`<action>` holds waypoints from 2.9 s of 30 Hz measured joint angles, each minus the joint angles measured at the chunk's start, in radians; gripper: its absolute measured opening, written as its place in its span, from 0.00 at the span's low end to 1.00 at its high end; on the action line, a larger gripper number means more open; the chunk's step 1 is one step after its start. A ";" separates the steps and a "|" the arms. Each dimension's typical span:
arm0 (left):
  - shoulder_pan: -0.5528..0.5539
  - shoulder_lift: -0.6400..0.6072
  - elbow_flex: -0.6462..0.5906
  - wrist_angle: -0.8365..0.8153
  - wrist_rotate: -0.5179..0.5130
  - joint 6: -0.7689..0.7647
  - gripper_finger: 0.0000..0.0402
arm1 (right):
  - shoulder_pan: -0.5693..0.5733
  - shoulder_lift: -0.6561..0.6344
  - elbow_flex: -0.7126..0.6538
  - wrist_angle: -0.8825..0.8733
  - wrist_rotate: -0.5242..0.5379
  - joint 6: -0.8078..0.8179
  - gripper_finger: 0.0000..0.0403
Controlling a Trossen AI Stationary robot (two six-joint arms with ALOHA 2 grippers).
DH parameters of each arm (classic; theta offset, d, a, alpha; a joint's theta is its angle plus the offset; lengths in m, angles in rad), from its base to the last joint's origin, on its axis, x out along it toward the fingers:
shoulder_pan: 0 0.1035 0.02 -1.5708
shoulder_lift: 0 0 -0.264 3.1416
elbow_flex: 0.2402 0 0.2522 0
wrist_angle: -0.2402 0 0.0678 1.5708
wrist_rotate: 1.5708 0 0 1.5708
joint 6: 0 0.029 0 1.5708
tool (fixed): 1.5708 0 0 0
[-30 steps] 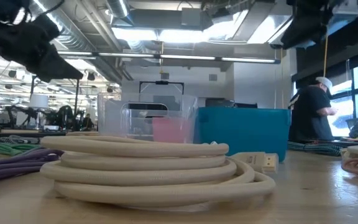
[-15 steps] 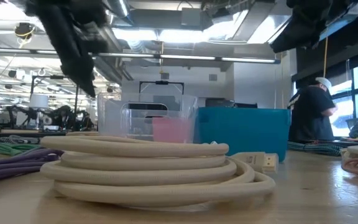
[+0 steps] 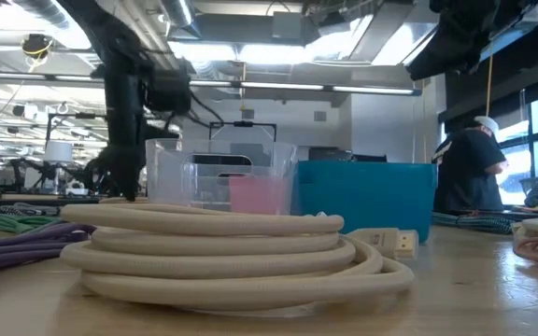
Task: Pick & Place USB Port
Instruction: Put the brown HDMI cable into the pink bin
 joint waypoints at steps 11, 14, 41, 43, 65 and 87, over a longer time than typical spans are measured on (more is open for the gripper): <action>0.125 0.136 0.007 0.079 0.139 0.025 0.37 | 0.000 0.002 0.000 -0.002 0.001 -0.030 0.40; 0.126 0.154 0.011 0.071 0.154 0.025 0.35 | 0.000 0.002 0.000 -0.002 0.005 -0.049 0.40; -0.009 -0.423 0.177 0.034 0.277 -0.054 0.03 | 0.000 0.002 0.000 -0.002 0.072 -0.105 0.40; -0.036 -0.438 0.215 0.110 0.338 -0.052 0.03 | 0.000 0.002 0.000 -0.002 0.072 -0.106 0.40; -0.173 0.247 0.889 -0.112 0.341 0.272 0.03 | 0.000 0.002 0.000 0.041 0.068 -0.123 0.40; -0.129 0.609 0.974 -0.177 0.261 0.311 0.03 | 0.000 0.002 0.000 0.026 0.068 -0.075 0.40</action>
